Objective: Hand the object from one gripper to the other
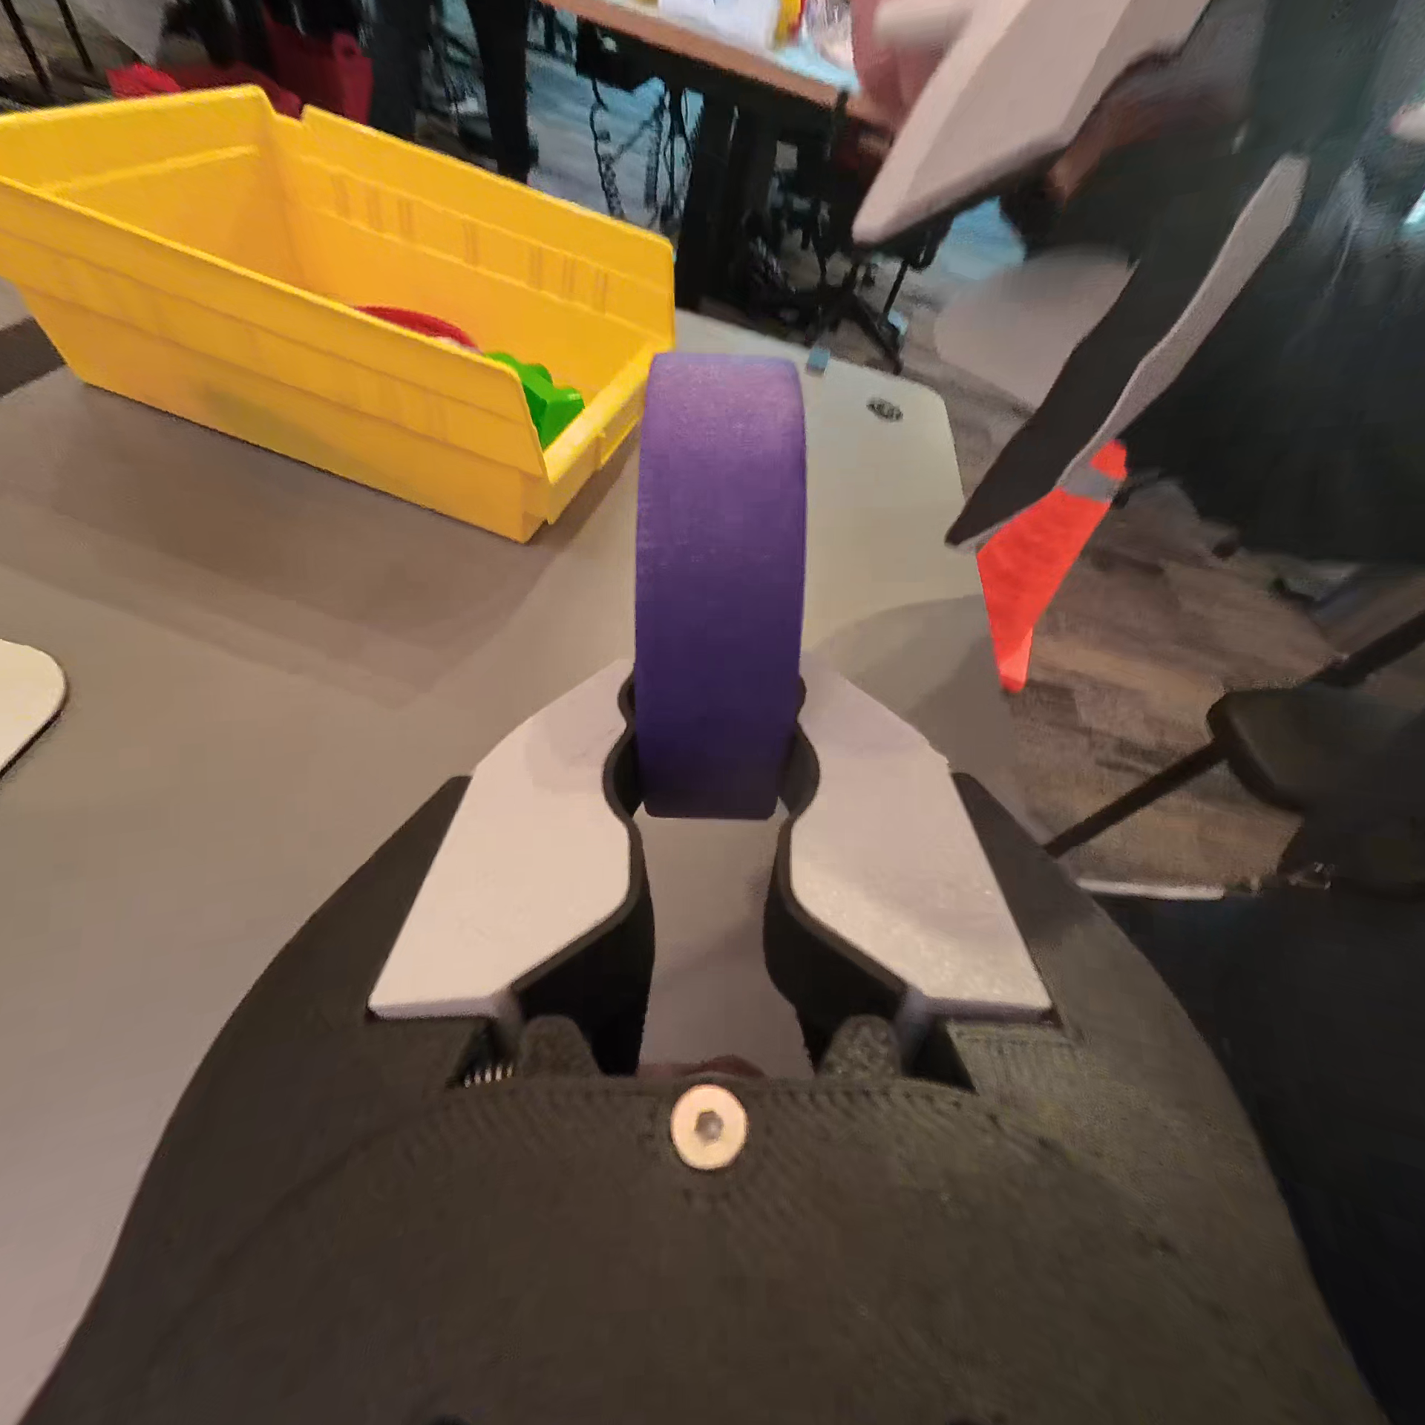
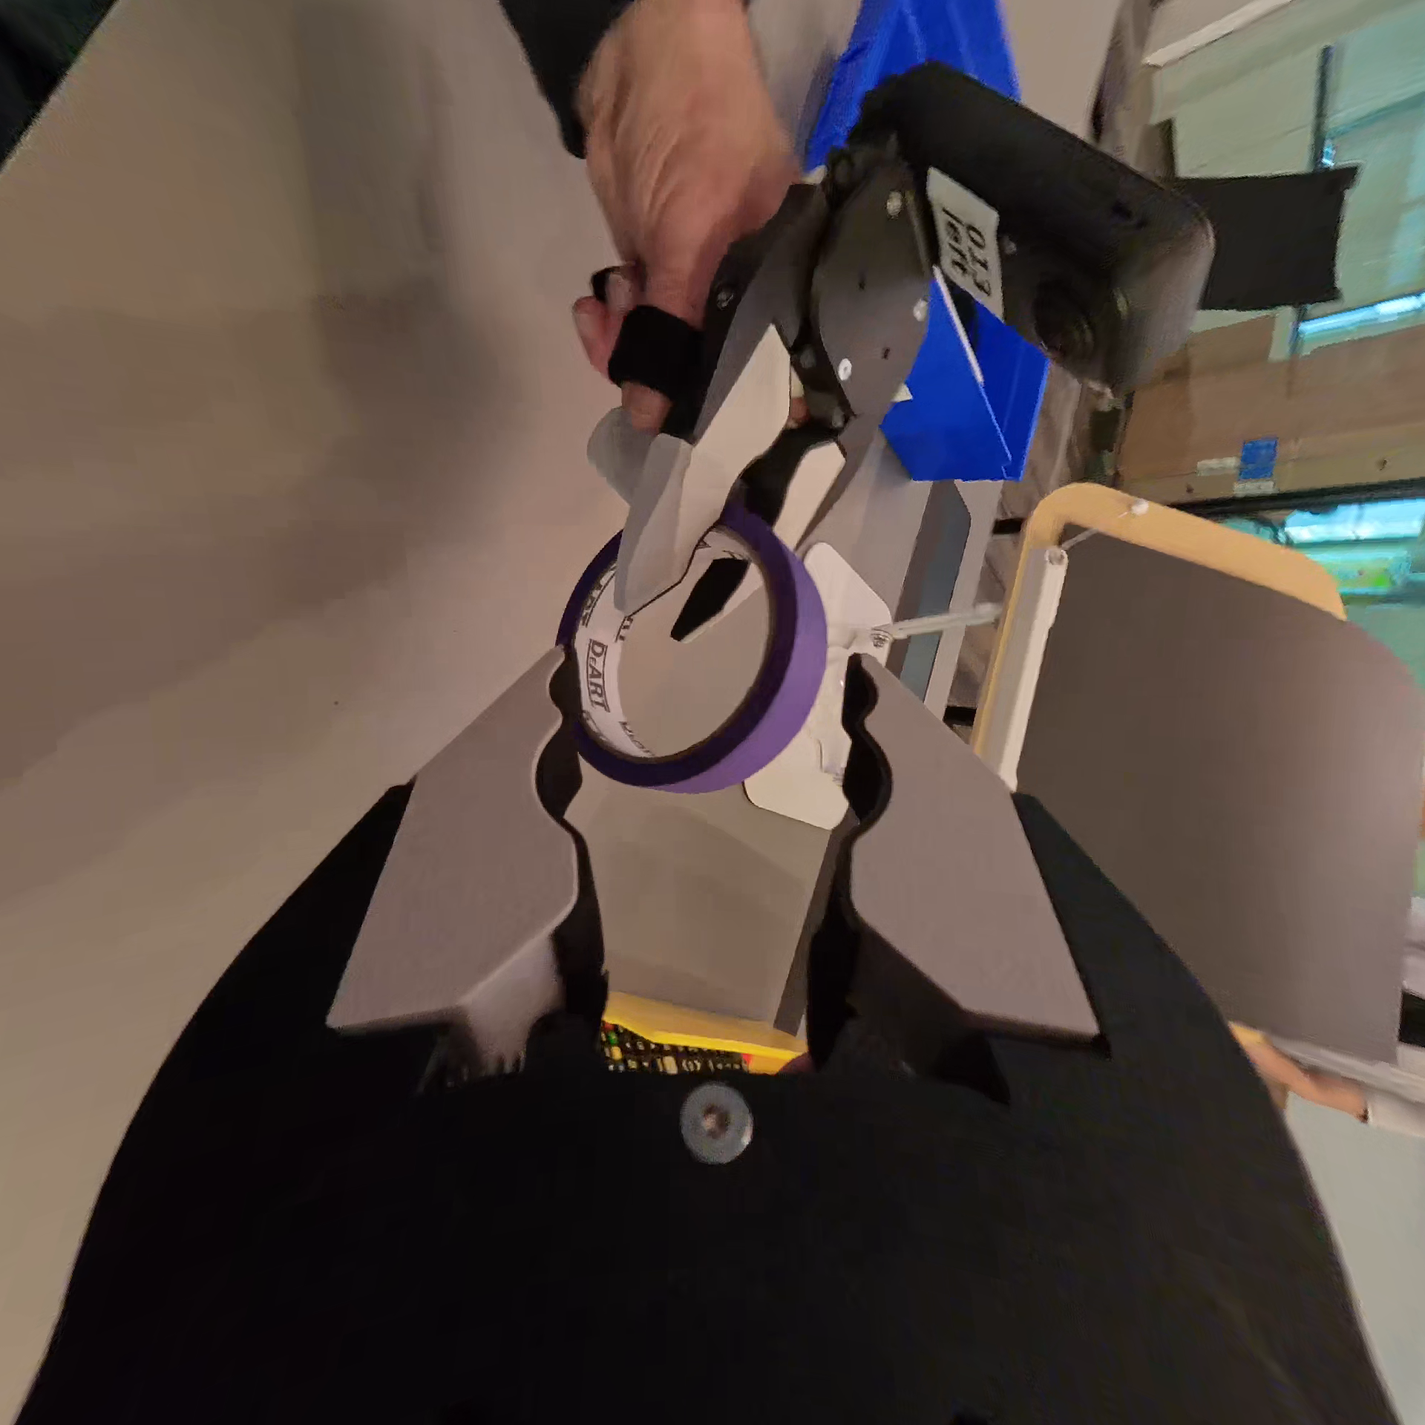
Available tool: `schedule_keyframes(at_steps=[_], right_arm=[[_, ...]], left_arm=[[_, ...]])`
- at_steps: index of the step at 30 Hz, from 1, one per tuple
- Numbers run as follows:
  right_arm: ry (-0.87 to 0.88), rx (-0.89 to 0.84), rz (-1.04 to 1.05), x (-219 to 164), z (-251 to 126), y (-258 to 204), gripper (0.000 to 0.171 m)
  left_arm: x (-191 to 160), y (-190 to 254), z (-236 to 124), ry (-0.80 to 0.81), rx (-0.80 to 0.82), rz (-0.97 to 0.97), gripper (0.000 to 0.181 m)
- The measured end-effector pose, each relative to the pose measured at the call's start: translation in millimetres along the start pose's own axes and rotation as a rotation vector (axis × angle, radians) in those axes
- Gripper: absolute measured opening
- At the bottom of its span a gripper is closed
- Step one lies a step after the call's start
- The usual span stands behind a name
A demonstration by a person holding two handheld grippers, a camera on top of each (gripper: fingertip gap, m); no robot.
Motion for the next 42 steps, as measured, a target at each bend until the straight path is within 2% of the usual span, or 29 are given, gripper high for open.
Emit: schedule_keyframes(at_steps=[3, 7, 13, 15, 19, 20, 26, 28, 36, 37, 39, 42], right_arm=[[0.049, 0.138, -0.008, 8, 2, 10, 0.056], [0.066, 0.267, -0.042, 9, 16, 20, 0.052], [0.083, 0.297, -0.087, 18, 5, 14, 0.066], [0.046, 0.279, -0.137, 22, 1, 4, 0.082], [-0.035, 0.231, -0.141, 19, 13, -14, 0.144], [-0.015, 0.234, -0.116, 19, 16, -17, 0.146], [0.114, 0.244, -0.007, 24, 36, -18, 0.126], [0.108, 0.232, -0.018, 24, 40, -16, 0.111], [0.122, 0.251, 0.114, 19, 38, -10, 0.109], [0.132, 0.270, 0.161, 17, 37, -8, 0.109], [0.131, 0.302, 0.232, 12, 36, -4, 0.109], [0.157, 0.326, 0.364, 1, 34, 5, 0.109]], left_arm=[[0, 3, 0, -0.122, -0.006, 0.096, 0.031], [4, 10, 1, -0.208, -0.070, 0.181, 0.031], [6, 13, -5, -0.186, -0.294, 0.123, 0.031], [5, 10, -9, -0.163, -0.384, 0.075, 0.031], [9, 2, -16, -0.064, -0.568, -0.020, 0.031], [9, 2, -16, -0.052, -0.604, -0.023, 0.031], [16, 8, -10, -0.020, -0.717, -0.008, 0.030], [16, 10, -7, -0.020, -0.729, -0.003, 0.031], [17, 4, -3, 0.065, -0.740, -0.048, 0.032], [18, 4, -3, 0.077, -0.712, -0.038, 0.035], [22, 2, -6, 0.120, -0.610, -0.013, 0.066], [23, -5, -14, 0.161, -0.372, 0.050, 0.080]])
Point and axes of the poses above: each gripper's, where its closed fingertips meet, z out along the fingers, x out of its top, y = z × x across the jaws, the point moved 8 cm from there along -z, back along the fingers, and after that the axes turned 1 degree about y, right-handed, at the moved point
